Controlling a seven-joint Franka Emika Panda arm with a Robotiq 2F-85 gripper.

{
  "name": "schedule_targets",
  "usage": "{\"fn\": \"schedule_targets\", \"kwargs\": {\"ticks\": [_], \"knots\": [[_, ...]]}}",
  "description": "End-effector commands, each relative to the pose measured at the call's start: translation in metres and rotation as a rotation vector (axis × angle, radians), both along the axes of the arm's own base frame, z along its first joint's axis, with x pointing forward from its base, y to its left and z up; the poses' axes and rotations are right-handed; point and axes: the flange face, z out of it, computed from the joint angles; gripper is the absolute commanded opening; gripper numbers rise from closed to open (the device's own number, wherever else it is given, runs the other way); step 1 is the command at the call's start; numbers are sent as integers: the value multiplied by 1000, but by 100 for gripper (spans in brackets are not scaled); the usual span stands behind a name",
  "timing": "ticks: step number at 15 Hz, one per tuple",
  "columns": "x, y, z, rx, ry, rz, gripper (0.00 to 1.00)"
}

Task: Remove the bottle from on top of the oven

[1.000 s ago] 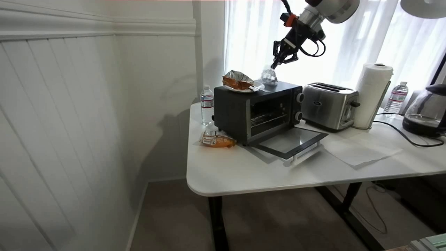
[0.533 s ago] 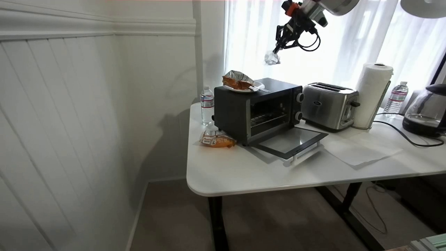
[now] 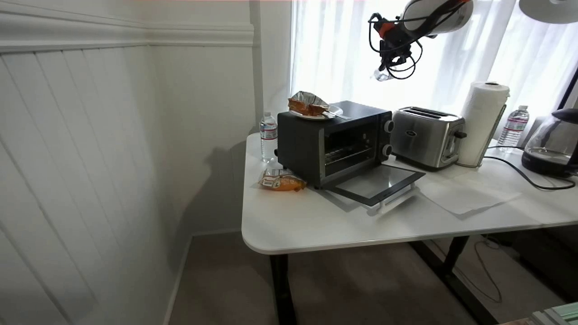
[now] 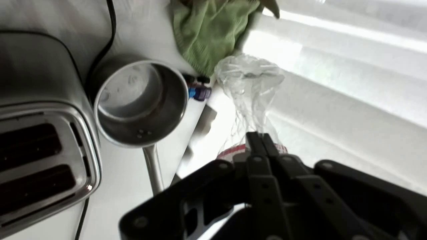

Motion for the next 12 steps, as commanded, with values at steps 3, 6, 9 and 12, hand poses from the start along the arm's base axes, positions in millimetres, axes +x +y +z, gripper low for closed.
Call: {"fn": "schedule_targets", "kwargs": {"ticks": [3, 6, 9, 12], "knots": [[34, -22, -21, -118, -82, -188, 1], [28, -30, -26, -106, -57, -166, 2], [31, -27, -26, -108, -64, -165, 2], [38, -30, -30, -109, -61, -180, 1]]}}
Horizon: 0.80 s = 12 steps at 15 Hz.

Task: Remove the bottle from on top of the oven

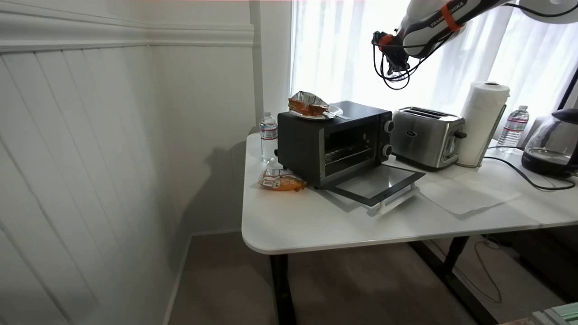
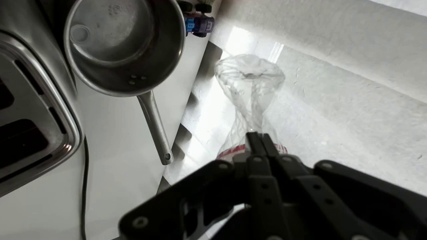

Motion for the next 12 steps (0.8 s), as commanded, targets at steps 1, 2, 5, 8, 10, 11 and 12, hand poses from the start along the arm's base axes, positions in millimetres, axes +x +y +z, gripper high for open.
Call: {"fn": "schedule_targets", "kwargs": {"ticks": [1, 2, 5, 8, 10, 11, 12], "knots": [[9, -5, -8, 1, 14, -18, 1], [11, -6, -12, 14, 42, -22, 1], [20, -11, -23, 19, 102, -38, 1], [29, -16, -30, 28, 216, -44, 1], [37, -17, -35, 54, 259, -21, 1], [40, -17, -39, 64, 277, -15, 1], [44, -17, -44, 72, 288, -4, 1]]}}
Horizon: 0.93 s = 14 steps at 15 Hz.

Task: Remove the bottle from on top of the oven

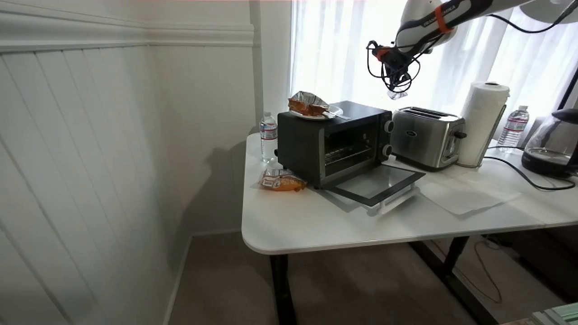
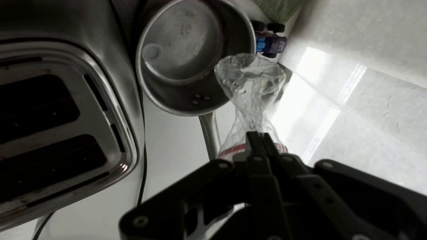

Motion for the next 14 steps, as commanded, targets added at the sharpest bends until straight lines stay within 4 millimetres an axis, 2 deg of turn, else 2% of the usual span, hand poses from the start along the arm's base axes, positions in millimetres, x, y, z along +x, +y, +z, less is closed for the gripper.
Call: {"fn": "schedule_targets", "kwargs": {"ticks": [1, 8, 11, 12, 13, 14], "knots": [[21, -2, -12, 61, 37, 36, 1], [36, -13, -60, 71, 110, 43, 1], [40, -16, -71, 81, 112, 29, 1], [41, -16, -72, 81, 111, 28, 27], [41, -16, -71, 84, 114, 25, 28], [41, -16, -69, 84, 115, 25, 33]]}}
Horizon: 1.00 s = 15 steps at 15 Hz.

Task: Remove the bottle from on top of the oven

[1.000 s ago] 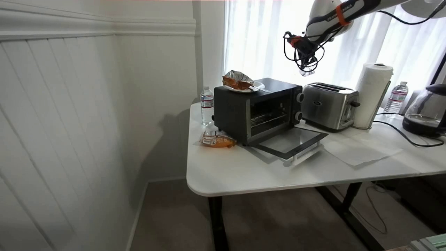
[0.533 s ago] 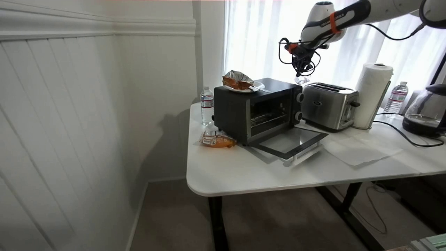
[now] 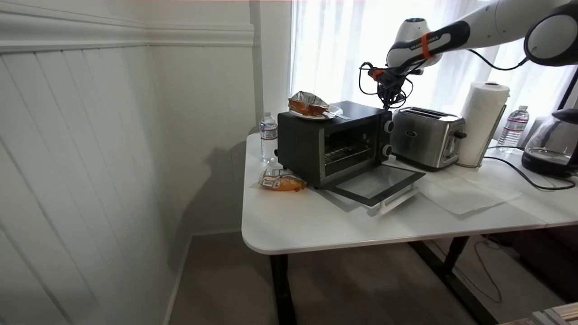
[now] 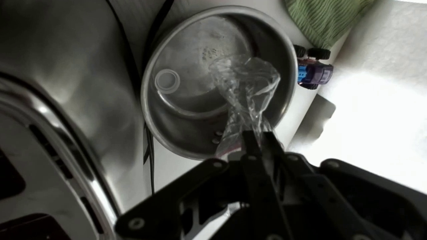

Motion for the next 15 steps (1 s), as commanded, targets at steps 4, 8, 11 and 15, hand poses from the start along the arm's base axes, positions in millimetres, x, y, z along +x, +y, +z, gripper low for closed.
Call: {"fn": "schedule_targets", "kwargs": {"ticks": [4, 8, 11, 15], "knots": [[1, 6, 40, 24, 15, 8, 62], [-12, 10, 83, 60, 96, 50, 90], [-32, 16, 122, 115, 195, 180, 100], [-55, 29, 171, 163, 242, 375, 100]]}}
